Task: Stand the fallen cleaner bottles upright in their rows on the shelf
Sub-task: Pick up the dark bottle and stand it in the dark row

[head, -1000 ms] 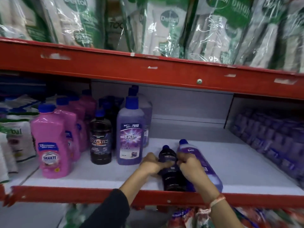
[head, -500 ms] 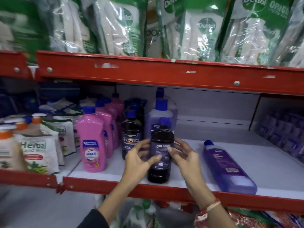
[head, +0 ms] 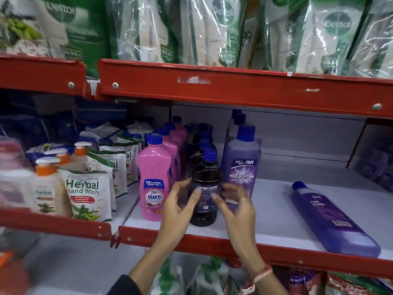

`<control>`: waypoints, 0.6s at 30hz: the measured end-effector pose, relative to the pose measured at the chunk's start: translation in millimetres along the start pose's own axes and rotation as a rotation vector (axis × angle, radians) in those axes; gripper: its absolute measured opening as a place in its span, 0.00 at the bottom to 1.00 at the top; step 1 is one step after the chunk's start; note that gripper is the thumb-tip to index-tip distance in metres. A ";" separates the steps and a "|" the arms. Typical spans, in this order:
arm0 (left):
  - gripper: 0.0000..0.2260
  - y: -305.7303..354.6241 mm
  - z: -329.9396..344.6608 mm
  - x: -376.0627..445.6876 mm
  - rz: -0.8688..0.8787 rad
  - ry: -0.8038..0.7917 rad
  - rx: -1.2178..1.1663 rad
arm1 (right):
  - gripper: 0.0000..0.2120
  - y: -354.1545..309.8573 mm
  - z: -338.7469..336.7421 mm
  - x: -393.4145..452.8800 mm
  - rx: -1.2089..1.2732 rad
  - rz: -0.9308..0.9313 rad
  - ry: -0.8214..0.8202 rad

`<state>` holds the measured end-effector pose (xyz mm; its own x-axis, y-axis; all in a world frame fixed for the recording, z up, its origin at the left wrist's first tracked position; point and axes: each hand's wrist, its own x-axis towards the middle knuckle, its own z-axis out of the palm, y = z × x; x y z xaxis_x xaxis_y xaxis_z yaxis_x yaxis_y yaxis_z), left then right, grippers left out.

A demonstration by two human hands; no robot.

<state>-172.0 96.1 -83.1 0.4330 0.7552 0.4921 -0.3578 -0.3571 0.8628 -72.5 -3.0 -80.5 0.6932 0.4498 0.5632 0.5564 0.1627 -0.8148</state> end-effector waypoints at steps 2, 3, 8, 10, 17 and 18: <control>0.04 -2.9 -3.8 1.9 -0.029 0.037 -0.065 | 0.22 2.4 1.6 -4.3 -0.074 -0.007 -0.049; 0.04 -4.7 -6.5 3.0 -0.051 0.033 -0.096 | 0.26 3.1 2.8 -4.3 -0.103 -0.001 -0.104; 0.07 -6.0 -8.5 1.2 -0.071 -0.156 -0.086 | 0.26 6.5 -1.0 4.8 -0.067 0.125 -0.433; 0.17 -7.4 -8.9 1.4 -0.063 -0.198 -0.093 | 0.24 6.7 -5.0 8.5 0.022 0.189 -0.554; 0.35 -6.7 -16.6 -3.7 0.029 -0.200 0.101 | 0.29 2.5 -3.7 9.0 0.018 0.166 -0.450; 0.36 -6.9 -15.5 -5.0 0.067 -0.182 0.150 | 0.31 3.1 -2.1 8.2 -0.007 0.153 -0.427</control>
<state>-184.5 103.3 -93.3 0.5592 0.6203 0.5500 -0.2695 -0.4914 0.8282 -64.2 -0.7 -78.1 0.5176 0.7904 0.3278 0.4661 0.0608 -0.8826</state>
